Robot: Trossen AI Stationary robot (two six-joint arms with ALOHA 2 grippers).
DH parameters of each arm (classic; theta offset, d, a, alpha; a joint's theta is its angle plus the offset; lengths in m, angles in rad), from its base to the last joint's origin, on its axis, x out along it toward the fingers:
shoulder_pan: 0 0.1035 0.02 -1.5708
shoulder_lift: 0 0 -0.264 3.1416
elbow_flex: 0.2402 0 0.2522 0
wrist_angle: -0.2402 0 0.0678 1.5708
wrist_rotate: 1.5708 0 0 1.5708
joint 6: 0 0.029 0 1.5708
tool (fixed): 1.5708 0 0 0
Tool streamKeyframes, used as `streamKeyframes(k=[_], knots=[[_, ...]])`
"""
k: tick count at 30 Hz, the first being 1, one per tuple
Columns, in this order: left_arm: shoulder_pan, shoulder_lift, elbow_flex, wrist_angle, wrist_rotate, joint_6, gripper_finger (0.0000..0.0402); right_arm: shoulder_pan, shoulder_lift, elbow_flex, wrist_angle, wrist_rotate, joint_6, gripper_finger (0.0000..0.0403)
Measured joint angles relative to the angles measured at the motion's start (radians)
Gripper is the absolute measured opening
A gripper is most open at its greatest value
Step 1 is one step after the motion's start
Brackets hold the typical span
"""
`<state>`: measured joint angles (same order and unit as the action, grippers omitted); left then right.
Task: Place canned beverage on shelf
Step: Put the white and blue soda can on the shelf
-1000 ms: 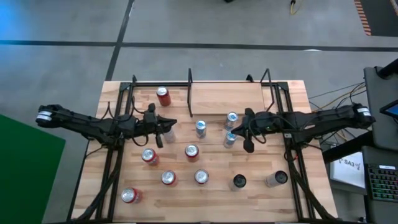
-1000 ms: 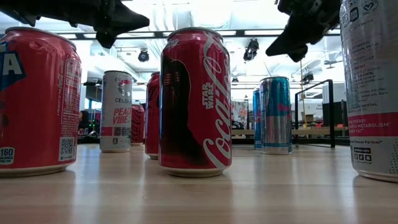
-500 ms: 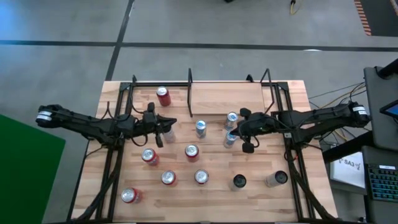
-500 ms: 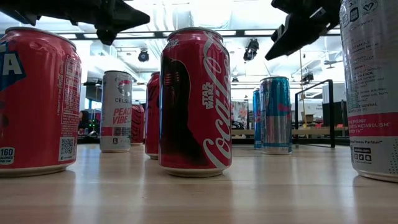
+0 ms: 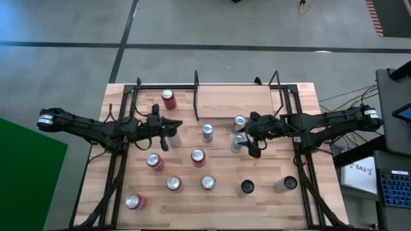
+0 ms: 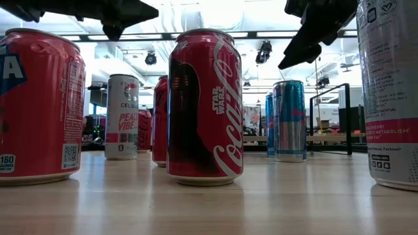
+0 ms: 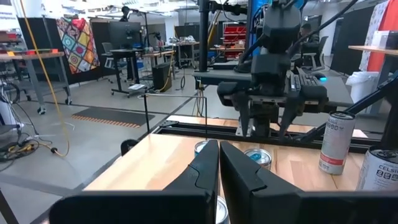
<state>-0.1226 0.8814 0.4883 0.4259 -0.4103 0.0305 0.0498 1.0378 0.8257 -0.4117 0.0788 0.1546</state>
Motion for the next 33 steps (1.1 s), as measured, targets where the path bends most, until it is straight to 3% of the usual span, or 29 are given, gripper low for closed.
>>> streamKeyframes(k=[5, 13, 33], knots=[[0.000, 0.000, 0.018, -0.001, 0.000, 0.018, 0.0000, 0.000, 0.000, 0.000, -0.020, 0.004, 0.029, 0.0326], [0.000, 0.000, 0.021, -0.008, 0.000, 0.030, 0.0000, 0.000, -0.001, 0.000, -0.092, 0.081, 0.037, 0.0327], [0.002, 0.000, 0.020, 0.000, -0.002, 0.043, 0.0000, 0.000, 0.125, 0.000, -0.083, 0.018, 0.068, 0.0325]])
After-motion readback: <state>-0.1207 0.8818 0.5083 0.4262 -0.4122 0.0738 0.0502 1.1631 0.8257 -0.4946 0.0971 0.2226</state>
